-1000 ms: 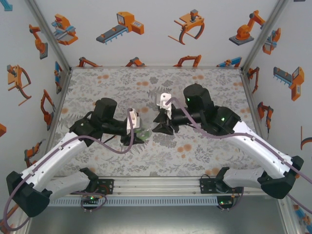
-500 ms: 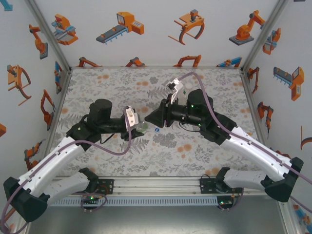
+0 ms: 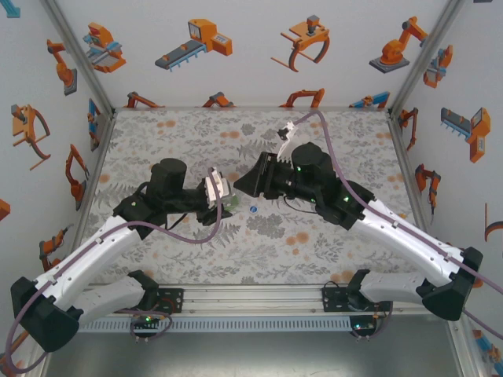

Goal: Screw on the bottle caps

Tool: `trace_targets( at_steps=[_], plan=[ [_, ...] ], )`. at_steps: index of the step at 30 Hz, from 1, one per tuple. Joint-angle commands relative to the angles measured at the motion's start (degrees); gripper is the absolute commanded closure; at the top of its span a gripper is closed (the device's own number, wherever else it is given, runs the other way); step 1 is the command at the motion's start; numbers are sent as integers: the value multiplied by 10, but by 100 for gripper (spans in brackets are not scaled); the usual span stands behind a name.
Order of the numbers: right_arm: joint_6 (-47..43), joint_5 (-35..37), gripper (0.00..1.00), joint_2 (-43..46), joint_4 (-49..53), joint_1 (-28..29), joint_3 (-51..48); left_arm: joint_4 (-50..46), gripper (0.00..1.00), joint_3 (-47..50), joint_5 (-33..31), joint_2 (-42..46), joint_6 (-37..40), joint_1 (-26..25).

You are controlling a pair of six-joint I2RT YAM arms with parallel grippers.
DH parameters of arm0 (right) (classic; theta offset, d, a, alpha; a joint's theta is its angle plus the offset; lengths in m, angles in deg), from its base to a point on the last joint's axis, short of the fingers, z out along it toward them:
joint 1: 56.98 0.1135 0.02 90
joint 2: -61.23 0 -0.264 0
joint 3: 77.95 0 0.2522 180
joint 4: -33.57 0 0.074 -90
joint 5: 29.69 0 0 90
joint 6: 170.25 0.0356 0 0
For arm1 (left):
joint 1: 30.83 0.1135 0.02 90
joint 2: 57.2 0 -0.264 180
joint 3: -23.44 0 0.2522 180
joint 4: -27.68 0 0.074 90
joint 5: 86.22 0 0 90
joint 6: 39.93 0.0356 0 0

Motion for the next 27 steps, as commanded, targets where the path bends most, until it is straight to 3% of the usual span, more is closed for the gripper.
trace_targets(
  at_steps=[1, 6, 10, 12, 16, 22, 27],
  plan=[
    [-19, 10, 45, 12, 8, -3, 8, 28, 100, -19, 35, 12, 7, -5],
    [-90, 13, 36, 47, 5, -3, 13, 27, 100, -18, 54, 14, 11, -5],
    [-197, -7, 33, 74, 2, -3, 18, 25, 100, -17, 95, 13, 20, -5],
    [-271, -44, 33, 87, -13, -3, 10, 19, 100, -21, 139, 6, 24, -5],
    [-446, -190, 33, 106, -16, -3, 3, 4, 100, -29, 227, -12, 35, -7],
    [-674, -346, 33, 87, 156, -3, 72, -41, 100, -46, 266, -32, 56, -6],
    [-793, -349, 34, 50, 251, -3, 127, -95, 100, -76, 281, -71, 72, -7]
  ],
)
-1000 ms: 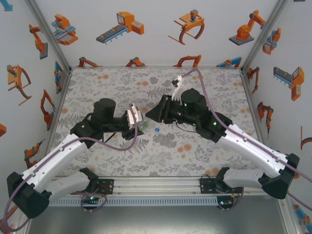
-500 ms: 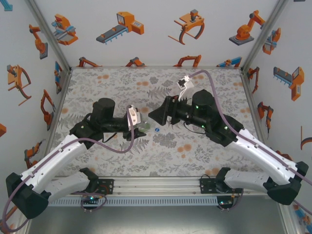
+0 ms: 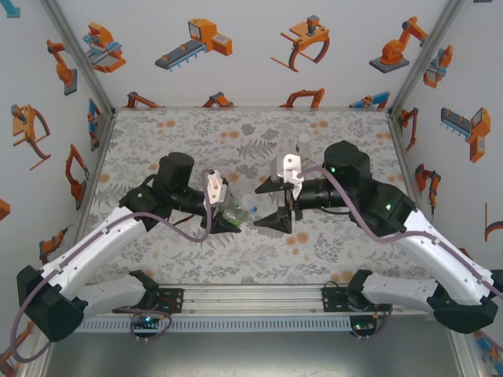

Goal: Screw on the bottle caps

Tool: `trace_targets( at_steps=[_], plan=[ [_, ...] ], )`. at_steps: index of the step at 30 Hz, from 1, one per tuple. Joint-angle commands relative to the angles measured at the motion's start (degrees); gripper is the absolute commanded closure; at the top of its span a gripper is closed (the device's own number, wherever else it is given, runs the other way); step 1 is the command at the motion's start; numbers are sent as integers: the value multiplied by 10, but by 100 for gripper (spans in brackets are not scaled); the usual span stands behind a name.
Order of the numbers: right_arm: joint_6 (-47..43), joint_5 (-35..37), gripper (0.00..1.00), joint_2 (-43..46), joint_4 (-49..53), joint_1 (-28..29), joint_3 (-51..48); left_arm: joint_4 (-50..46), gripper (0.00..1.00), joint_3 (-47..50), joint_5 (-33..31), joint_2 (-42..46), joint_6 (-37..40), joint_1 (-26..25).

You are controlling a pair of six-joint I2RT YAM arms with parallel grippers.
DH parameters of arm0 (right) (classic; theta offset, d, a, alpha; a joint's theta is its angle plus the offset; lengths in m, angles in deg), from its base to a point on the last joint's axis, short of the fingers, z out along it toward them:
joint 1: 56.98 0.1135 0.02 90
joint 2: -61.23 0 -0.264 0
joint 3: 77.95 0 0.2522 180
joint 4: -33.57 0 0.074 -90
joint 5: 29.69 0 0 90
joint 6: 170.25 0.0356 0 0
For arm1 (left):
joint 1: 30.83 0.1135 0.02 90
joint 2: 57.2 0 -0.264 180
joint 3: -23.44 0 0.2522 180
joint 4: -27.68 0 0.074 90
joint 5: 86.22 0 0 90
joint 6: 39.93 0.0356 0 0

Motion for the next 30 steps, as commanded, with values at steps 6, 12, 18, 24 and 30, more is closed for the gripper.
trace_targets(
  at_steps=[6, 12, 18, 24, 30],
  plan=[
    [-181, -11, 35, -48, 130, -2, 67, -83, 100, -38, 27, -28, 46, -8],
    [-172, -4, 35, -59, 108, -2, 70, -93, 100, -40, 26, -31, 56, -12],
    [-163, -8, 42, -70, 105, -2, 78, -98, 100, -41, 22, -33, 61, -17],
    [-163, -27, 48, -79, 114, -2, 82, -100, 100, -41, 22, -32, 62, -19],
    [-163, -29, 54, -83, 115, -2, 79, -100, 100, -42, 20, -30, 63, -20]
  ],
)
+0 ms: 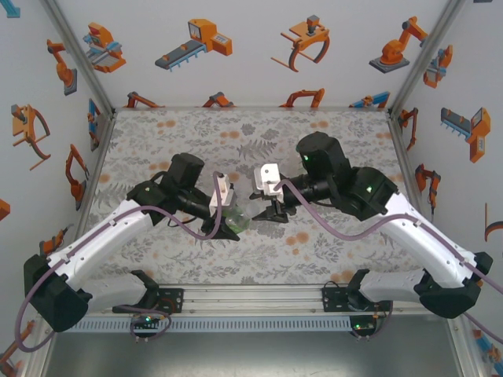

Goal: Screw on the bottle caps

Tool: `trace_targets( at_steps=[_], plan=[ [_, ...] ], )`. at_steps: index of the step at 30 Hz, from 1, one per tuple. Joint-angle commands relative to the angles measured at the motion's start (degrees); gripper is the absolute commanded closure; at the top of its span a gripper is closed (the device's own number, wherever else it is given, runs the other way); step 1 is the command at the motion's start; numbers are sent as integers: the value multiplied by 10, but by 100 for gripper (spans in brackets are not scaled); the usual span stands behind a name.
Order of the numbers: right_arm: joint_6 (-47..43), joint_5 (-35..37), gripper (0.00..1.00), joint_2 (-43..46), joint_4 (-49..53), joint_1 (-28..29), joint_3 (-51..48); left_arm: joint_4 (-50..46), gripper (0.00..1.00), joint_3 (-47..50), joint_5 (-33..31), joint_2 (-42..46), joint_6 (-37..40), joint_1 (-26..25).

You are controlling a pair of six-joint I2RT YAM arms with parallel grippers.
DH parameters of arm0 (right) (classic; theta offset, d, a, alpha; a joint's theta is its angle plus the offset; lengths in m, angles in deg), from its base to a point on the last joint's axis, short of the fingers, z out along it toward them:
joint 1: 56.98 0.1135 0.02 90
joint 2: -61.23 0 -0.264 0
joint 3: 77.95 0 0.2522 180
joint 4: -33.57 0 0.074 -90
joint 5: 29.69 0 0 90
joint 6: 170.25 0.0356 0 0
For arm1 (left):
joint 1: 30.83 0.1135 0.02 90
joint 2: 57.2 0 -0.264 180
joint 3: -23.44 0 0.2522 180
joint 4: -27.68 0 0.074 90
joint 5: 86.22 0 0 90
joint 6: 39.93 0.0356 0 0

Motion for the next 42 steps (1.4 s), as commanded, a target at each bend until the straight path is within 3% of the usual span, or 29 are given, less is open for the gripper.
trace_targets(
  at_steps=[1, 10, 17, 24, 27, 31, 34, 42],
  plan=[
    [-8, -18, 55, -2, 4, -2, 13, -12, 100, -20, 12, 2, 17, -5],
    [40, 9, 71, 2, -31, -2, -11, -8, 100, -20, -31, 16, 15, -7],
    [207, 81, 76, 15, -157, -2, -80, 77, 100, 17, -172, 61, -35, -7],
    [523, 246, 82, 17, -316, -2, -145, 138, 100, 48, -292, 96, -63, -7],
    [694, 295, 88, 8, -374, -2, -177, 143, 100, 50, -311, 99, -67, -6],
    [917, 360, 89, 4, -374, -4, -188, 145, 100, 51, -321, 101, -70, -6],
    [948, 342, 83, -10, -382, -4, -178, 146, 100, 50, -320, 100, -70, -6],
    [897, 363, 63, 13, -319, -4, -155, 145, 100, 50, -320, 104, -71, -6]
  ],
)
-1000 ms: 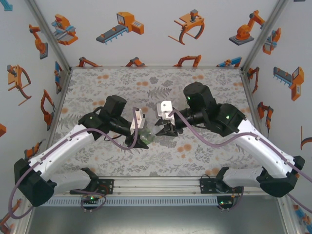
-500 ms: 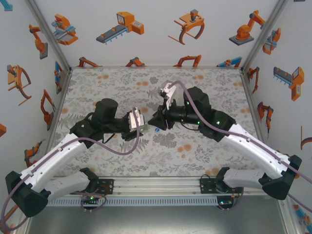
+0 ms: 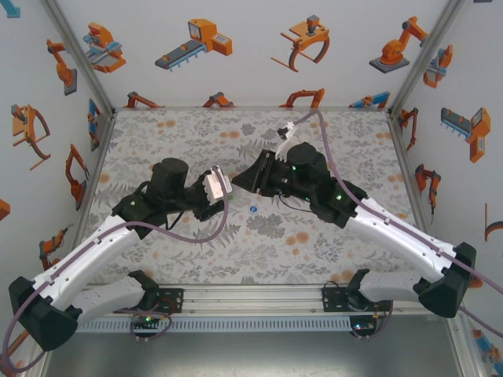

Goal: Screw on the bottle caps

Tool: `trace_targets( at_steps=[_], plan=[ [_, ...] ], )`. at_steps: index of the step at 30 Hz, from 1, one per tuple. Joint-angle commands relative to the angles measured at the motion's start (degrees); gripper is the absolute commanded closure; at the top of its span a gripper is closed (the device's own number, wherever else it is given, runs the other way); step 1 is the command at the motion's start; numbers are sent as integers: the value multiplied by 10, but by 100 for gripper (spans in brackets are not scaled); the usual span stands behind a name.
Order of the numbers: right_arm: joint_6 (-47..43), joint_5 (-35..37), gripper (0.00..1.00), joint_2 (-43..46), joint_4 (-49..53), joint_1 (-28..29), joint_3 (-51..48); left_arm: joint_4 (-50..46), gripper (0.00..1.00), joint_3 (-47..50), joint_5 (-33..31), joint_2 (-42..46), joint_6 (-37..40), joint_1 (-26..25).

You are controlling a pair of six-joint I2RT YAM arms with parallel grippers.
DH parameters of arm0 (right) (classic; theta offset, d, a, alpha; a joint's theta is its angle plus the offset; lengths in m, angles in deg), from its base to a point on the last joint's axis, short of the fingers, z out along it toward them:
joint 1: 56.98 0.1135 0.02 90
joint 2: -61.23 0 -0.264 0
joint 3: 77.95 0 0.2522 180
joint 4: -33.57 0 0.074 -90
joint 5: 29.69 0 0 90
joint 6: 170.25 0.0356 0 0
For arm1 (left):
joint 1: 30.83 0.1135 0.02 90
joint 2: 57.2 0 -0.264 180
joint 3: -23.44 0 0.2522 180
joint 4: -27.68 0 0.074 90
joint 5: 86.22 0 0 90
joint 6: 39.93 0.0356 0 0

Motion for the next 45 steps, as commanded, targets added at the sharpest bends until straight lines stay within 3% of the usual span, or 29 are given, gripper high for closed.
trace_targets(
  at_steps=[1, 5, 9, 14, 20, 27, 39, 45],
  plan=[
    [8, 30, 58, 24, 1, 0, 25, 45, 100, -3, 54, 17, 9, -11],
    [-84, 44, 43, 56, 23, -1, 45, 45, 100, -3, 62, 19, 10, -11],
    [-211, 31, 39, 80, 27, -2, 59, 43, 100, -3, 88, 21, 17, -11],
    [-400, -93, 41, 94, 22, -2, 68, 31, 100, -2, 174, 26, 39, -11],
    [-538, -255, 47, 85, 76, 1, 92, -5, 100, -13, 287, 13, 68, -11],
    [-720, -343, 44, 96, 148, 4, 88, -34, 100, -25, 339, -2, 86, -12],
    [-777, -375, 41, 83, 129, 7, 67, -48, 100, -32, 339, -12, 91, -12],
    [-780, -397, 45, 73, 109, 10, 59, -52, 100, -34, 340, -16, 88, -12]
  ],
)
